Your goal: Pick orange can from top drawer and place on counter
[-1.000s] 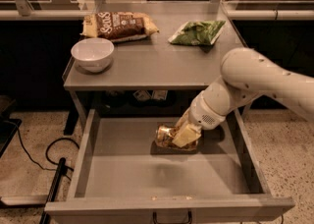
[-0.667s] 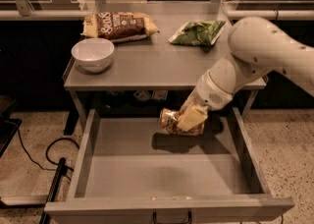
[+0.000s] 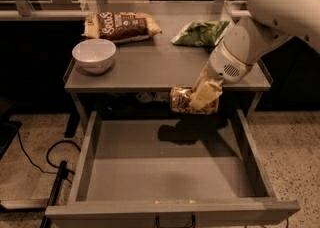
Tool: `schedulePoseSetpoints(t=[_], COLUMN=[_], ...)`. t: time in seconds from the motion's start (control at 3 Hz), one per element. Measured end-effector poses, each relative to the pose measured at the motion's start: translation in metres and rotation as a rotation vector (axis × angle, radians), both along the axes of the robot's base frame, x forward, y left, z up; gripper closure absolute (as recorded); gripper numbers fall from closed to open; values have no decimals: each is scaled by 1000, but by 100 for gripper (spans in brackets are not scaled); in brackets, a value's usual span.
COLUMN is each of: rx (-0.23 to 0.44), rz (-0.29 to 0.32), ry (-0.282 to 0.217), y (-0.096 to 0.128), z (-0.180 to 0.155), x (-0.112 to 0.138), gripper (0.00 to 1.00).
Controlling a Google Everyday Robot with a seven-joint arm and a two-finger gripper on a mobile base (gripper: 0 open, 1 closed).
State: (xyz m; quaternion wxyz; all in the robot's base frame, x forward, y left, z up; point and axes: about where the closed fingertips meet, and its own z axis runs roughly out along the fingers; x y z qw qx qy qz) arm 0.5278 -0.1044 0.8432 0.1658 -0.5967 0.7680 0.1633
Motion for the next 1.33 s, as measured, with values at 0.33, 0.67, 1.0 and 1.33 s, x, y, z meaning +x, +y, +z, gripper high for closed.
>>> schedulePoseSetpoints(t=[0.33,0.67,1.0,1.33], rx=[1,12,19,28], rz=[-17,-46,-46,-36], ry=[4,-14,-54,-79], y=[1,3,10,17], z=[-2,7,28,42], x=[10,40,76,100], gripper=[100,100,100,100])
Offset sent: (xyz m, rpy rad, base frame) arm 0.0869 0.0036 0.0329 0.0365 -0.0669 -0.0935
